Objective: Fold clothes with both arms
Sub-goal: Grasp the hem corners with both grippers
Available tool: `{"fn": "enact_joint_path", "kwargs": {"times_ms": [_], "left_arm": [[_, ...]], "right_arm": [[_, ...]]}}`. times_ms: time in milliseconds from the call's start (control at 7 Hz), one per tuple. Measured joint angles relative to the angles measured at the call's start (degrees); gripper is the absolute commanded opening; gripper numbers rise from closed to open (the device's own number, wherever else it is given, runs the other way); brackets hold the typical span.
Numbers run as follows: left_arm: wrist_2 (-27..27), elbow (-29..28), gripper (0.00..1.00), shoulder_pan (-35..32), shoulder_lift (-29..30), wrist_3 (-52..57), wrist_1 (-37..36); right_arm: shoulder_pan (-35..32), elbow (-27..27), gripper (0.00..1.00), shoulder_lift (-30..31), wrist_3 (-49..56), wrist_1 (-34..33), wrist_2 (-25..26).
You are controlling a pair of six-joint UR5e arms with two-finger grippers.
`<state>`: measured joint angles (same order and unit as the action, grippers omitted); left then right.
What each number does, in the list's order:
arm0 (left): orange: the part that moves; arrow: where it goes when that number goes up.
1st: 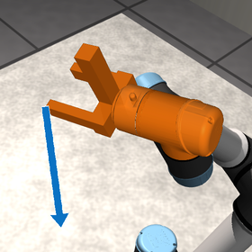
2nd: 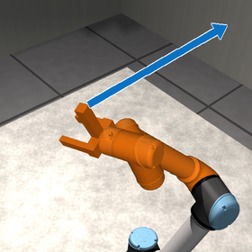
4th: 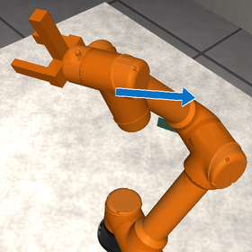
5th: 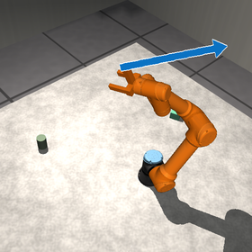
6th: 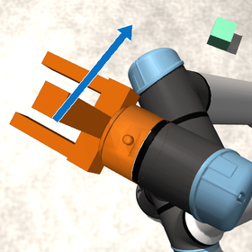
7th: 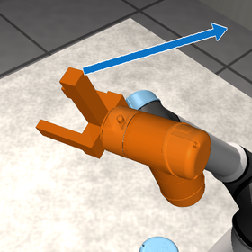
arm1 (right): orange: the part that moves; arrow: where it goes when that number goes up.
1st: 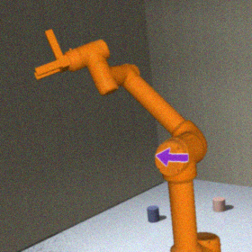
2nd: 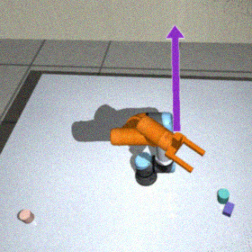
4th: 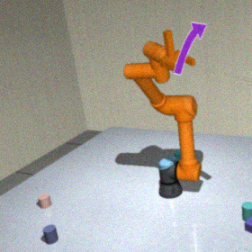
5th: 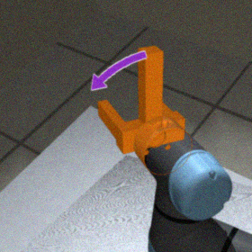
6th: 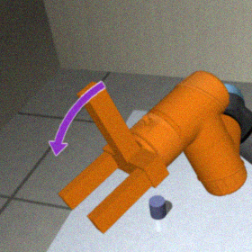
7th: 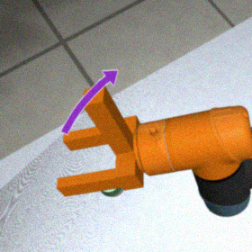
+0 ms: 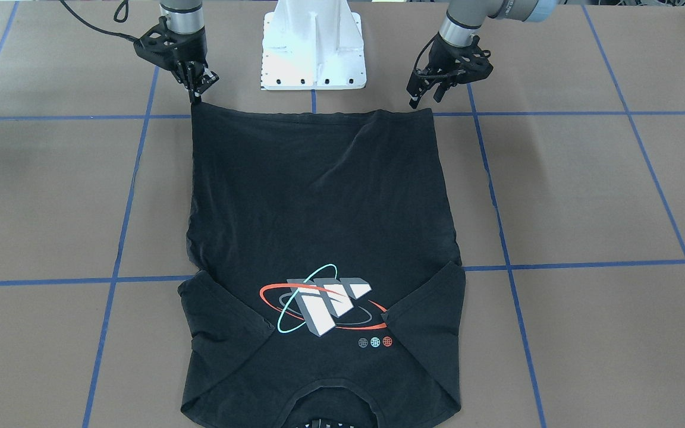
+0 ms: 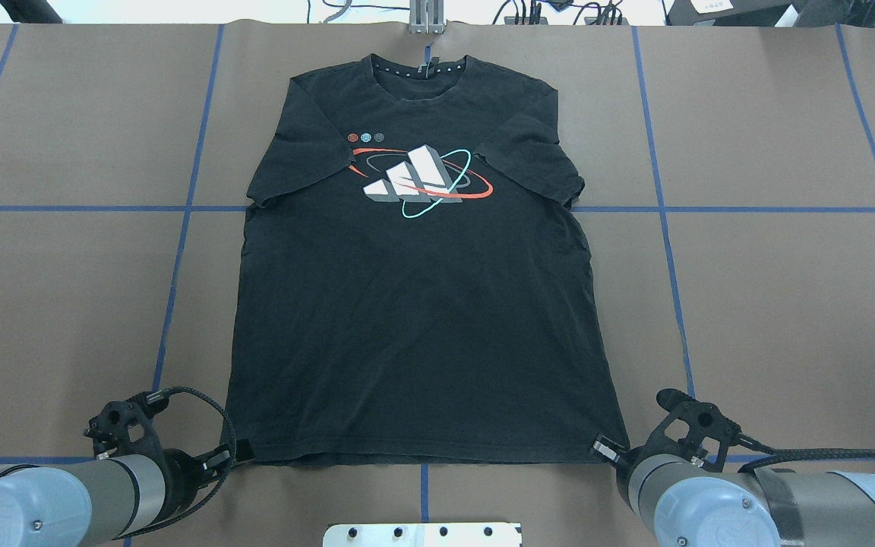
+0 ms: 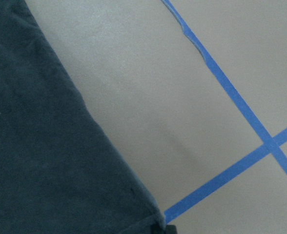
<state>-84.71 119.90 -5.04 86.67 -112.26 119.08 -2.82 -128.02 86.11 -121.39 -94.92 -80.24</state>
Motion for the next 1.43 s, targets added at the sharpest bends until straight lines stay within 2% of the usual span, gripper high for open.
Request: {"fn": "enact_joint_path", "kwargs": {"times_ms": [143,714,857,1000,1143,1286,1429], "left_arm": [[0.0,-0.3,0.53,0.0,0.0,-0.1,0.0],[-0.5,-0.3,0.48,-0.1,-0.1,0.0,0.0],[-0.5,-0.4,0.35,-0.1,-0.1,0.2,0.1],[-0.6,-0.4,0.28,-0.2,-0.1,0.2,0.0],[-0.6,-0.4,0.06,-0.3,-0.1,0.3,0.0],[-0.6,-0.5,0.00,-0.6,0.0,0.4,0.0],[-0.6,-0.6,0.00,-0.8,-0.1,0.4,0.0]], "right_arm": [[0.0,0.0,0.00,0.0,0.0,0.0,0.0],[0.0,0.0,0.00,-0.1,-0.1,0.0,0.0],[0.0,0.0,0.00,-0.1,-0.1,0.0,0.0],[0.0,0.0,0.00,-0.1,-0.1,0.0,0.0],[0.0,0.0,0.00,0.0,-0.1,0.0,0.0],[0.0,0.0,0.00,0.0,0.0,0.0,0.0],[0.0,0.0,0.00,0.0,0.0,0.0,0.1]]}}
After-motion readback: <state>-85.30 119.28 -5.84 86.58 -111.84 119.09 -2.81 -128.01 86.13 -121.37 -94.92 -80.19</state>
